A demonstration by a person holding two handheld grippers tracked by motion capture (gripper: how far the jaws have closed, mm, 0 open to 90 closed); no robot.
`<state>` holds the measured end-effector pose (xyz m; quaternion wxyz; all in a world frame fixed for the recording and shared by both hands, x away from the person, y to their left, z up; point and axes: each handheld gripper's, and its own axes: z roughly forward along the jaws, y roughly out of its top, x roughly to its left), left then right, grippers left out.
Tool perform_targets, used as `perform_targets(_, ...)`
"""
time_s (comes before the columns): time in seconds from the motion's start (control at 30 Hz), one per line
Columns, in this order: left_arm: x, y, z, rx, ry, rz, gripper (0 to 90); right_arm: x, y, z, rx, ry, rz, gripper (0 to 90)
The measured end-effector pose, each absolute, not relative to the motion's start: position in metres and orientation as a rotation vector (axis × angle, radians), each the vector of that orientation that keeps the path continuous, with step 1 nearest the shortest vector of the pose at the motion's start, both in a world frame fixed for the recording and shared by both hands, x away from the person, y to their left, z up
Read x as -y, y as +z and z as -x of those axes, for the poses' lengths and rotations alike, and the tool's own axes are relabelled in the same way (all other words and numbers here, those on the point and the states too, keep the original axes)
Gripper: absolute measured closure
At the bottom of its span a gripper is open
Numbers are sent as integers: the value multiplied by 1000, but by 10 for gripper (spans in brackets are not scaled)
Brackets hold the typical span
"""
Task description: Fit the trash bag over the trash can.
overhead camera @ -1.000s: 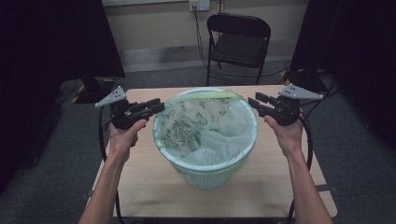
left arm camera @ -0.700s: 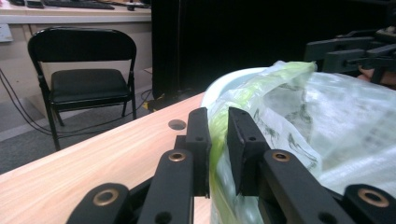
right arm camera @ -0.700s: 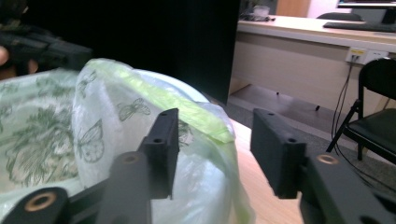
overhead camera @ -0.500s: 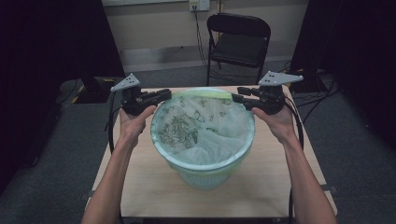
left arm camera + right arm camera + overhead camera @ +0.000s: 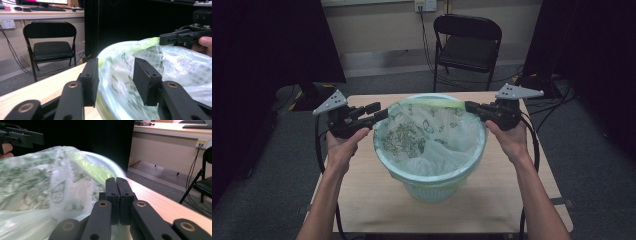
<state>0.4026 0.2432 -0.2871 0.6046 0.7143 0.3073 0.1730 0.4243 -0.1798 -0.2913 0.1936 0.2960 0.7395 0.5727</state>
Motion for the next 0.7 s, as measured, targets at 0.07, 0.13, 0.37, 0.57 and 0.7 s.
perform_targets(0.07,-243,-290,-401,-740,402,-1665,529,177,-291,-412,-2080,1562,-833,889)
perform_targets(0.13,-241,-295,-402,-770,371,-1665,537,173,-289,-405,-2068,1509,-833,863)
perform_targets(0.37,-237,-298,-419,-786,379,-1695,680,178,-277,-434,-2075,1540,-817,554)
perform_targets(0.57,-229,-295,-446,-749,366,-1739,736,187,-271,-449,-2037,1619,-834,531)
perform_targets(0.7,-223,-296,-464,-707,340,-1745,743,194,-272,-453,-2001,1602,-887,599)
